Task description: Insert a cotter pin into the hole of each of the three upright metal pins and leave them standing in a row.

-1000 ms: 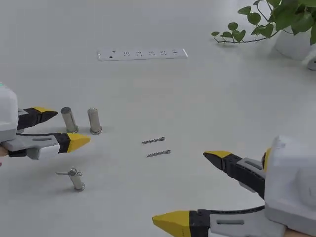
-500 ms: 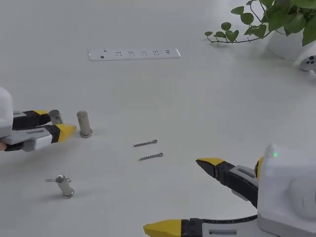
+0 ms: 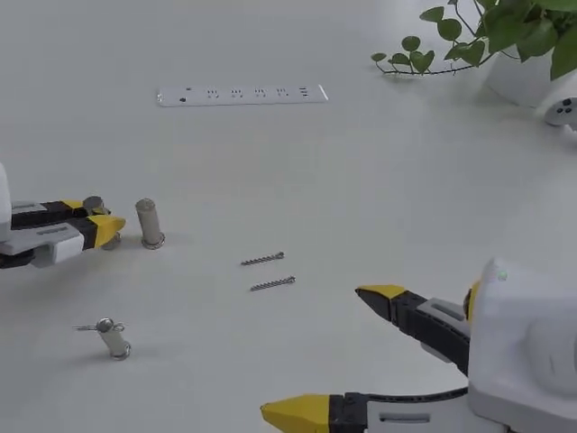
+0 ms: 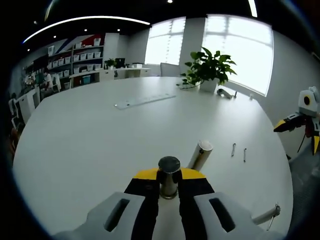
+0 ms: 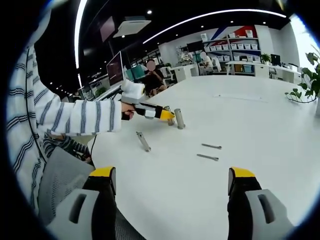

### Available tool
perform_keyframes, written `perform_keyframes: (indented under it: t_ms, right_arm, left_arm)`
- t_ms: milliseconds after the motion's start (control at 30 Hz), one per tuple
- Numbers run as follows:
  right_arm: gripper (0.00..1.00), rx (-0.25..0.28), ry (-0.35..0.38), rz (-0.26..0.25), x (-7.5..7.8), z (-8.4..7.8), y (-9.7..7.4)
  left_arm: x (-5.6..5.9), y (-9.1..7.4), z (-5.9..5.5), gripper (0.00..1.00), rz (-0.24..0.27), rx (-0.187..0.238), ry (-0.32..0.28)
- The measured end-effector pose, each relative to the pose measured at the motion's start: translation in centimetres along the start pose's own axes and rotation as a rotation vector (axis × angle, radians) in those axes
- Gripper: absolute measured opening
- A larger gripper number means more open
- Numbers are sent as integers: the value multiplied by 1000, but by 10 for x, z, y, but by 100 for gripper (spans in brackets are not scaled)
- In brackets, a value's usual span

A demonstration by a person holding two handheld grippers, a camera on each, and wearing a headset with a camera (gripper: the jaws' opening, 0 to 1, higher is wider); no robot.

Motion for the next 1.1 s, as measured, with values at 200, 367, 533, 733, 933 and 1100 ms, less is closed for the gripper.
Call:
perform_keyframes:
  t_ms: [200, 367, 533, 733, 933, 1100]
  right_arm:
    - [91, 11, -8, 5, -2, 4, 1]
    - [91, 31, -12, 5, -2, 6, -1]
    - [91, 39, -31, 4, 0, 6, -7]
    - [91, 37, -54, 8, 1, 4, -15]
    - [91, 24, -92, 19, -4, 0, -22]
    - [91, 19, -113, 23, -9, -4, -26]
  left_arm:
    - [-1, -16, 4, 9, 17, -14, 83]
    - [8, -43, 25, 9, 9, 35, 115]
    - [24, -70, 49, 9, -15, 98, 133]
    - [52, -89, 68, 9, -58, 134, 211]
    - [94, -95, 64, 9, -102, 94, 300]
    - [126, -97, 57, 10, -144, 104, 293]
Point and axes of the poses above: the centre of the closed fingertips' face, and the gripper's own axes: y roughly forward along the fingers, x roughly to its right, z roughly out of its top, the point moved 1 cm from there along -y, roughly backward along the fingers, and after that the axes turned 13 degrees about y, right-handed, at the moved point
